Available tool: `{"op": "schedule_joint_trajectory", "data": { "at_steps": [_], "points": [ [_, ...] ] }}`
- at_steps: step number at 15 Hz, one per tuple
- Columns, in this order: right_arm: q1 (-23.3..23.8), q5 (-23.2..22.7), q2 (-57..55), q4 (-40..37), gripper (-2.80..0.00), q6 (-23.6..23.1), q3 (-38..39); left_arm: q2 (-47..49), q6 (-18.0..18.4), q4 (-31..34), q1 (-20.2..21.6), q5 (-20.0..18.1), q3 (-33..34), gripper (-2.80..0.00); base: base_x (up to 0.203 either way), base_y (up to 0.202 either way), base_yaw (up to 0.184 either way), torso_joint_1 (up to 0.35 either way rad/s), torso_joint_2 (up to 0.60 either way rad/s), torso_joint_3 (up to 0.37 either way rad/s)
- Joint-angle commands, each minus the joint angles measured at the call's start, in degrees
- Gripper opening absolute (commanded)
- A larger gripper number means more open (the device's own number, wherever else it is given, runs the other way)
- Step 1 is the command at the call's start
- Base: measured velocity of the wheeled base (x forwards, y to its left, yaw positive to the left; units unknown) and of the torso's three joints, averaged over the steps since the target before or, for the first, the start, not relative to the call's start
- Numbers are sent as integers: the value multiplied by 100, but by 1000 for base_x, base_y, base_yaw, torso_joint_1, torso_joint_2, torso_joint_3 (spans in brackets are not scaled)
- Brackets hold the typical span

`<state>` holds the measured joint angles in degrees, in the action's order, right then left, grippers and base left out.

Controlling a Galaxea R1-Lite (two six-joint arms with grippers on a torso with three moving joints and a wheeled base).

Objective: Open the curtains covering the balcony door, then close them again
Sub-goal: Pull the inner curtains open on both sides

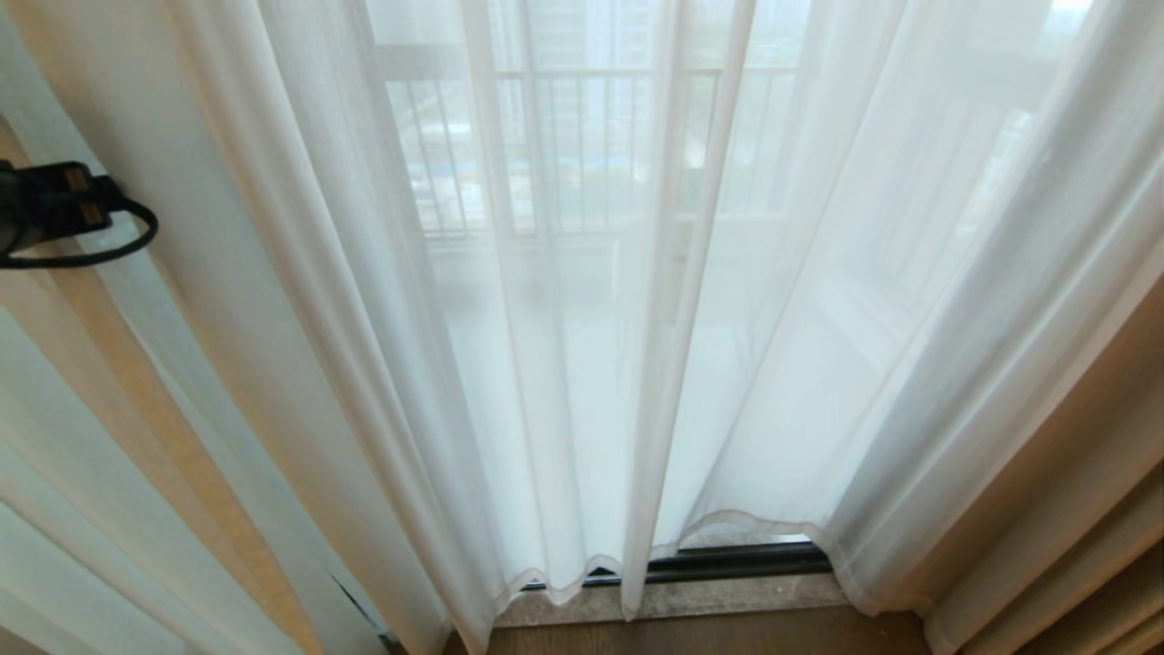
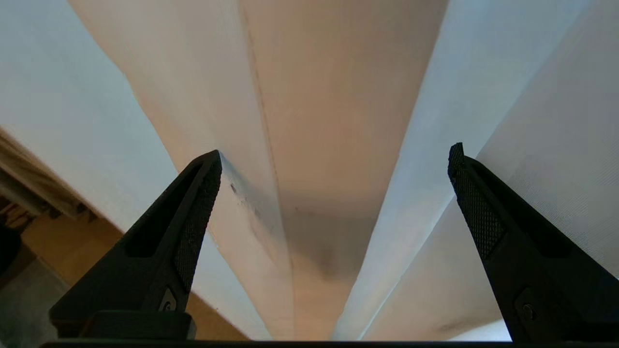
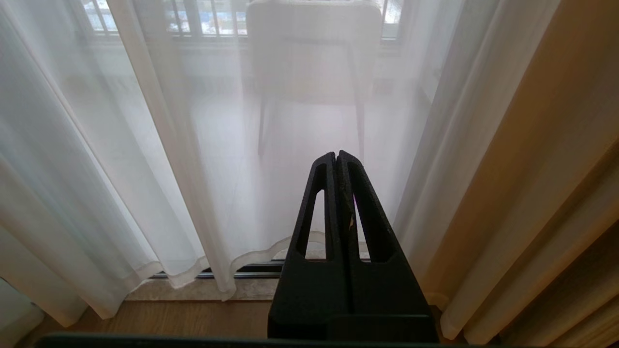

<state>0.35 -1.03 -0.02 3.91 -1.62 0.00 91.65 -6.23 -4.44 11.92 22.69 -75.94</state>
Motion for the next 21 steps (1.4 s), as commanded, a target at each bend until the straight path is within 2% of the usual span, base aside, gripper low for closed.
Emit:
{"op": "schedule_joint_trajectory", "data": {
  "at_steps": [1, 2, 3, 17, 21],
  "points": [
    [0, -2, 2, 4, -280, -5, 0, 36, 13, -213, -23, 17, 0, 0, 0, 0, 0, 0, 0, 0],
    [0, -2, 2, 4, -280, -5, 0, 55, 24, -241, -23, 25, -17, 0, 0, 0, 0, 0, 0, 0],
    [0, 3, 2, 4, -280, -5, 0, 67, 25, -241, -23, 34, -53, -280, 0, 0, 0, 0, 0, 0],
    [0, -2, 2, 4, -280, -5, 0, -95, 25, -250, 38, 60, -79, -280, 0, 0, 0, 0, 0, 0],
    [0, -2, 2, 4, -280, -5, 0, -276, 25, -250, 302, 64, -36, -280, 0, 0, 0, 0, 0, 0]
  ]
}}
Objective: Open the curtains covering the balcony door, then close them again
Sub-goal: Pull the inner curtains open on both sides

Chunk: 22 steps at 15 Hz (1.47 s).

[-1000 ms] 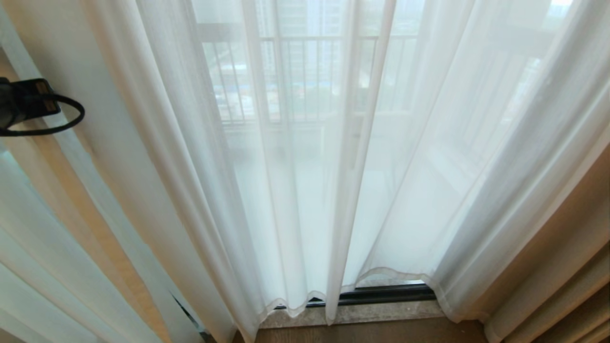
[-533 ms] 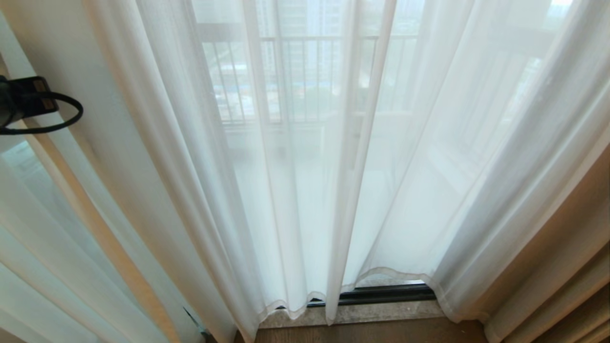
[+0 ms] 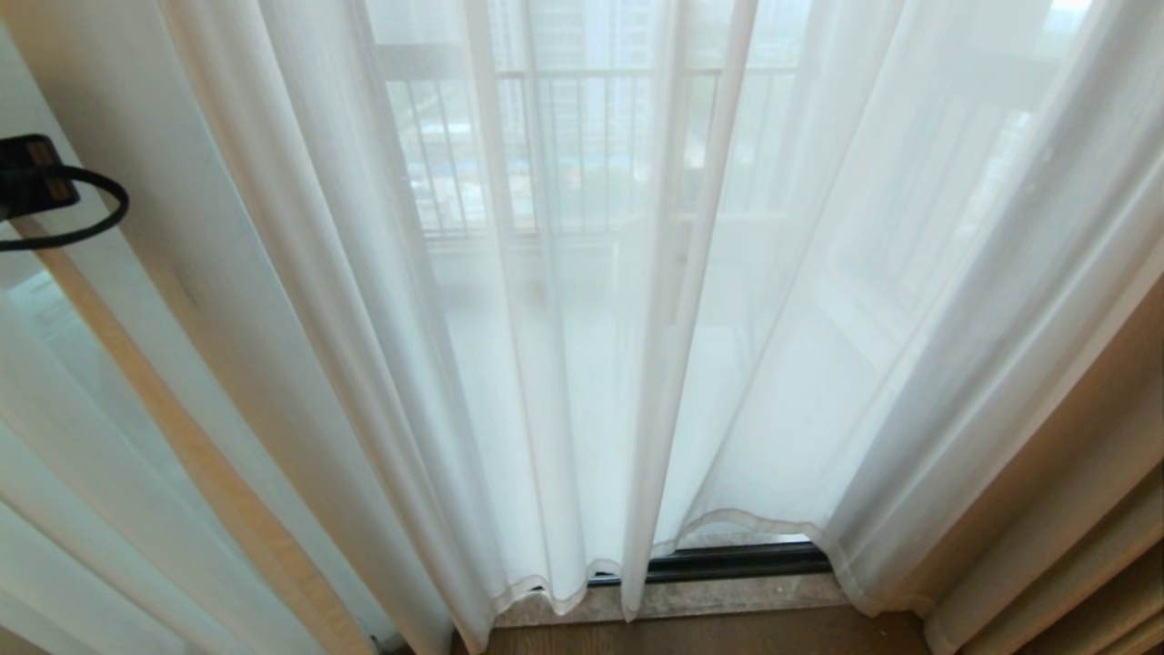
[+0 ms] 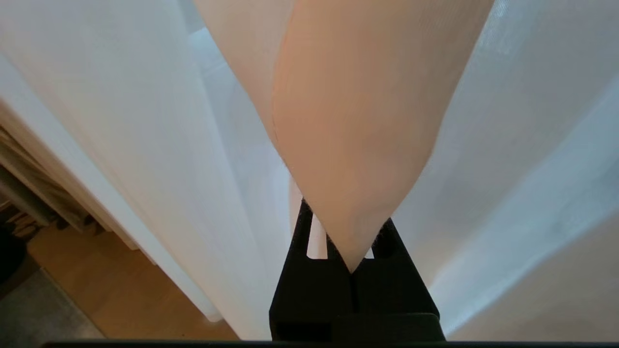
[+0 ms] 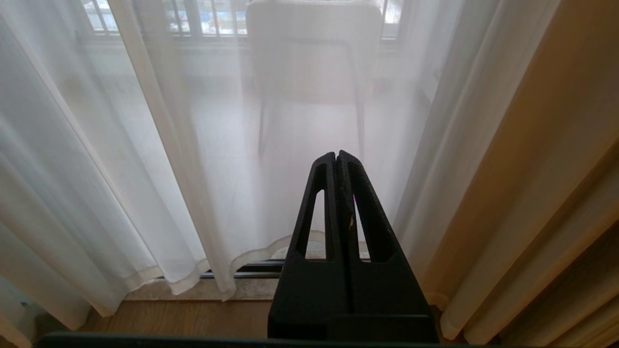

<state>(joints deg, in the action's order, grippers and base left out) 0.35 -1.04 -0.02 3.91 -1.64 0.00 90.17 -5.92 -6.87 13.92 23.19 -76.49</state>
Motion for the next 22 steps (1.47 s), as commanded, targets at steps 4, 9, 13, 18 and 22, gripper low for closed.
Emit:
{"op": "schedule_joint_trajectory", "data": {
  "at_steps": [4, 9, 13, 18, 22],
  "points": [
    [0, 1, 2, 4, -280, -3, 0, -335, -15, 2, 505, -2, 114, -280, 0, 0, 0, 0, 0, 0],
    [0, 1, 2, 4, -280, -3, 0, -325, -23, -7, 885, -60, 196, -280, 0, 0, 0, 0, 0, 0],
    [0, 6, 2, 4, -280, -3, 0, -355, -30, -8, 909, -176, 170, -280, 0, 0, 0, 0, 0, 0],
    [0, -2, 2, 4, -280, -3, 0, -404, -23, -7, 1391, -249, 179, -280, 0, 0, 0, 0, 0, 0],
    [0, -2, 2, 4, -280, -3, 0, -404, -32, -12, 1850, -733, 173, -280, 0, 0, 0, 0, 0, 0]
  ]
}}
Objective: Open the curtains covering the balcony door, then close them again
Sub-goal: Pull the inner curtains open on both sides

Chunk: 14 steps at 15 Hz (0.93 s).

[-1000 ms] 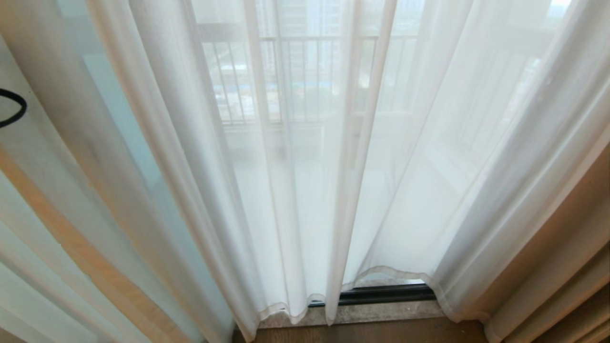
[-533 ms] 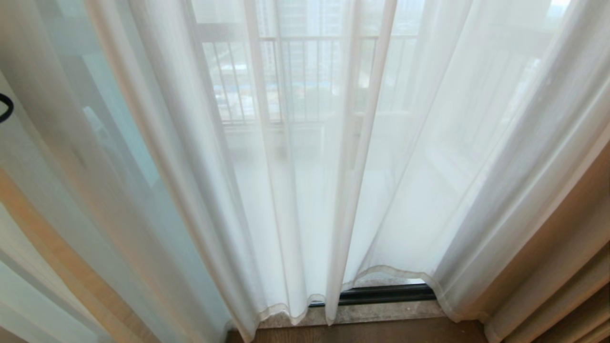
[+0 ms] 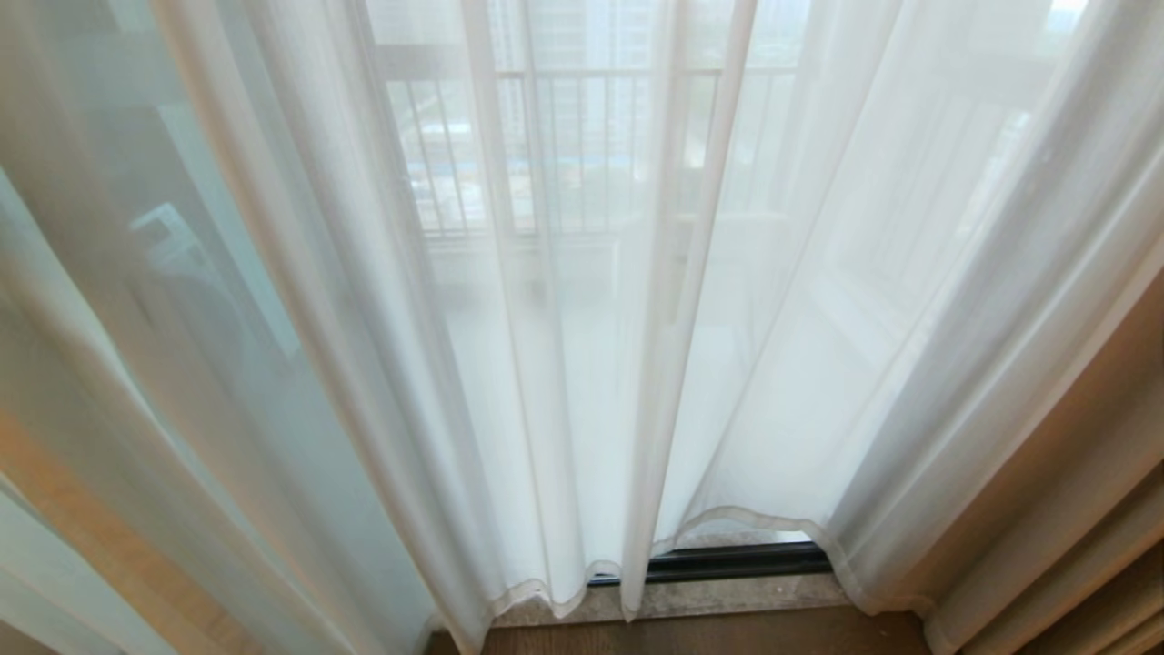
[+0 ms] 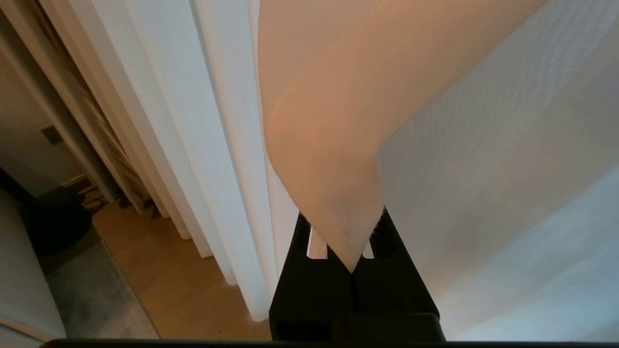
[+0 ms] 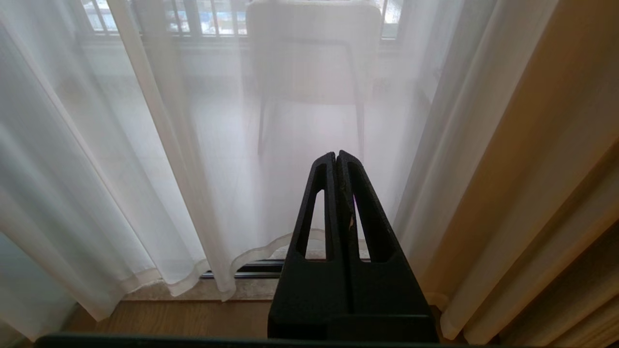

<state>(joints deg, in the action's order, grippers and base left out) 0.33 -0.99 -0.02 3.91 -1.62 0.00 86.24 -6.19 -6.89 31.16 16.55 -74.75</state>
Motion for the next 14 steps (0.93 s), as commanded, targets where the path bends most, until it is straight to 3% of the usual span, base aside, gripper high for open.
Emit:
{"op": "schedule_joint_trajectory", "data": {
  "at_steps": [1, 6, 10, 14],
  "points": [
    [2, -7, 2, 4, -280, -5, 0, -10, -5, -14, 136, -150, 5, -280, 0, 0, 0, 0, 0, 0],
    [2, -7, 2, 4, -280, -5, 0, -45, -32, -14, 327, -970, 4, -280, 0, 0, 0, 0, 0, 0],
    [2, 2, 2, 4, -280, -5, 0, -174, -260, -6, 347, -1585, 20, -280, 0, 0, 0, 0, 0, 0],
    [2, -7, 2, 4, -280, -5, 0, -319, -259, -2, 331, -1871, 22, -280, 0, 0, 0, 0, 0, 0]
  ]
}}
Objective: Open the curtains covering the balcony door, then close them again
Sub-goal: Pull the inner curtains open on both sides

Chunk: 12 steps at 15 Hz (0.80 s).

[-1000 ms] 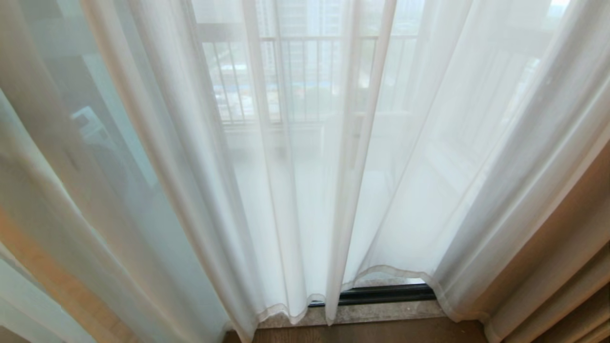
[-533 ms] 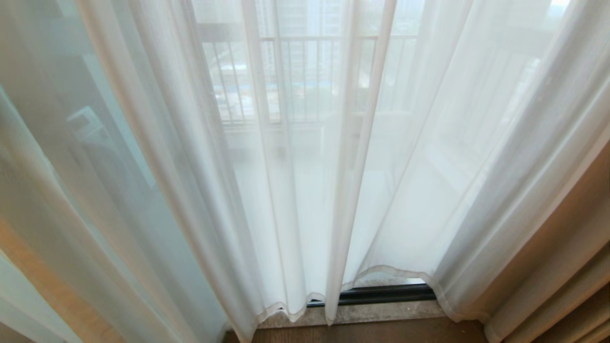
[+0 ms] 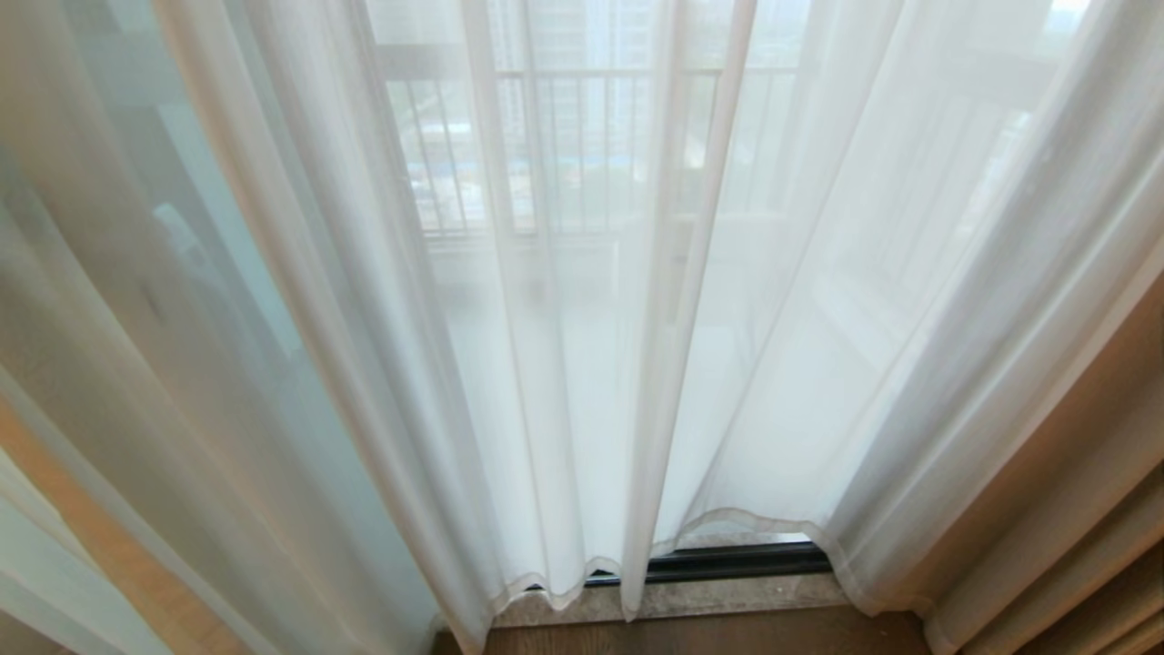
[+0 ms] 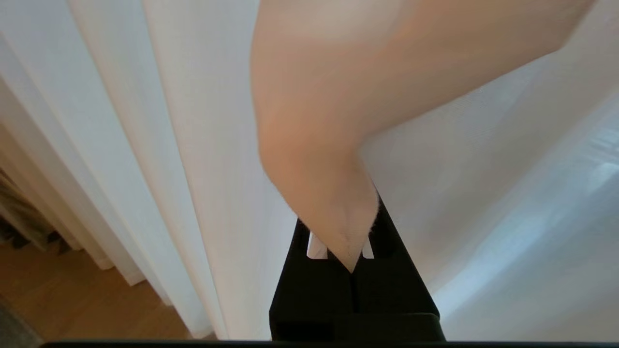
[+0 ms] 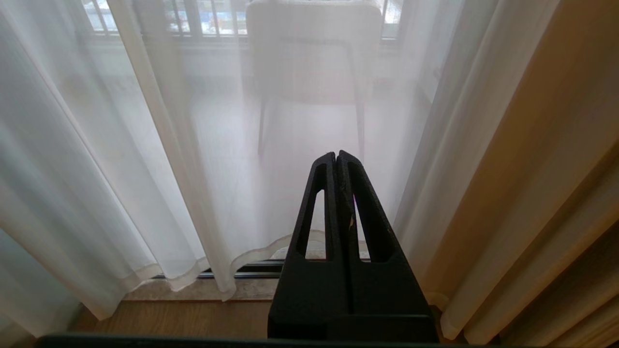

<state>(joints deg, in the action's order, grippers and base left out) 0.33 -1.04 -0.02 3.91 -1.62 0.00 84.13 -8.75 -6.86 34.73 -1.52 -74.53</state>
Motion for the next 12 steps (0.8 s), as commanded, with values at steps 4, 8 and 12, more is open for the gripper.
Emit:
{"op": "schedule_joint_trajectory", "data": {
  "at_steps": [4, 8, 12],
  "points": [
    [2, 0, 2, 4, -280, -5, 0, -367, 5, 1, -355, -185, 135, -280, 0, 0, 0, 0, 0, 0],
    [2, -2, 2, 4, -280, -5, 0, -571, 5, -8, -505, -191, 545, -280, 0, 0, 0, 0, 0, 0],
    [2, -2, 2, 4, -280, -5, 0, -618, 5, -10, -599, -544, 697, -280, 0, 0, 0, 0, 0, 0]
  ]
}}
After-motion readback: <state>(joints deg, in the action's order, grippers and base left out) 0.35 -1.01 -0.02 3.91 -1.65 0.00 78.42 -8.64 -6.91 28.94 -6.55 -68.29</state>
